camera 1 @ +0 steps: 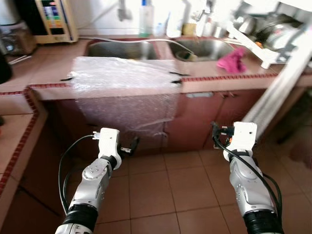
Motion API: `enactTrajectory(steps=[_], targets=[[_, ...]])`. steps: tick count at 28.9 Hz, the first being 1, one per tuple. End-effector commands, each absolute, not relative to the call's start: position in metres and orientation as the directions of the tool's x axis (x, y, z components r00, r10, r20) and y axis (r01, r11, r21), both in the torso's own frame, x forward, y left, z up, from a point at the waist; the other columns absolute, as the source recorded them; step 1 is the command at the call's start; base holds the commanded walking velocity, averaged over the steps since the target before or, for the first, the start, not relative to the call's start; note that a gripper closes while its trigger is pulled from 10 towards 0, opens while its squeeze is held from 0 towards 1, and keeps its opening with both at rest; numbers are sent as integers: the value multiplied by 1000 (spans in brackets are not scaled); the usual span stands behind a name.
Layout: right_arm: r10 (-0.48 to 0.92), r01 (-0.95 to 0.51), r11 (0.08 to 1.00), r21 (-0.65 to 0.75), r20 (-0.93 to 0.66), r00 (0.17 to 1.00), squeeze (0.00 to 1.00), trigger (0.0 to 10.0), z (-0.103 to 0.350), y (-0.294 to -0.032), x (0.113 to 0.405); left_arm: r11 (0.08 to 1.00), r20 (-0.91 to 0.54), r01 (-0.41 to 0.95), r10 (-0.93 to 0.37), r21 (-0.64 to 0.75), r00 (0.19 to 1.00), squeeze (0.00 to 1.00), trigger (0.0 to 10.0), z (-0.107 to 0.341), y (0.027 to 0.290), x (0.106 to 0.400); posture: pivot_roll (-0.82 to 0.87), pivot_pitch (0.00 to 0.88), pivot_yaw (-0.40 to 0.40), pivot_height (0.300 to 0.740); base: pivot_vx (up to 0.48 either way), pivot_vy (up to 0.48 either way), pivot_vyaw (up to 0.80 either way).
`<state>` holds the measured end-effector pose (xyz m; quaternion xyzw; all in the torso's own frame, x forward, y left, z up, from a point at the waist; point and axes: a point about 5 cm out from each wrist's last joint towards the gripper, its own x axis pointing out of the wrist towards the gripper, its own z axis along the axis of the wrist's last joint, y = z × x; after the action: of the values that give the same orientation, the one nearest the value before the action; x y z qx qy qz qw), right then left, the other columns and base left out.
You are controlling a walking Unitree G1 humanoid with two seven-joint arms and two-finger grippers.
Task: Kitchen organization
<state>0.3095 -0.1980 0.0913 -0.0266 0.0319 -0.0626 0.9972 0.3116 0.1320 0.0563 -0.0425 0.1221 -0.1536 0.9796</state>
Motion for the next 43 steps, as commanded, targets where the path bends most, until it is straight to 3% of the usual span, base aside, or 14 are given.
enactTrajectory(steps=[1, 21, 38, 43], targets=[[-136, 133, 990, -52, -49, 990, 0, 10000, 94, -198, 310, 947, -226, 303, -319, -107, 920, 0, 10000, 57, 131, 313, -49, 0, 12, 740, 0, 0, 0], [-141, 139, 989, -50, -55, 988, 0, 10000, 90, -199, 308, 951, -195, 291, -307, -109, 931, 0, 10000, 63, 133, 319, -48, 0, 19, 740, 0, -24, 0], [-147, 143, 988, -55, -67, 987, 0, 10000, 88, -200, 307, 941, -201, 324, -338, -100, 919, 0, 10000, 58, 128, 315, -51, 0, 16, 740, 376, 0, 0], [-146, 142, 988, -54, -69, 987, 0, 10000, 88, -200, 307, 939, -201, 329, -344, -103, 917, 0, 10000, 58, 126, 314, -52, 0, 15, 740, 411, 0, -604]])
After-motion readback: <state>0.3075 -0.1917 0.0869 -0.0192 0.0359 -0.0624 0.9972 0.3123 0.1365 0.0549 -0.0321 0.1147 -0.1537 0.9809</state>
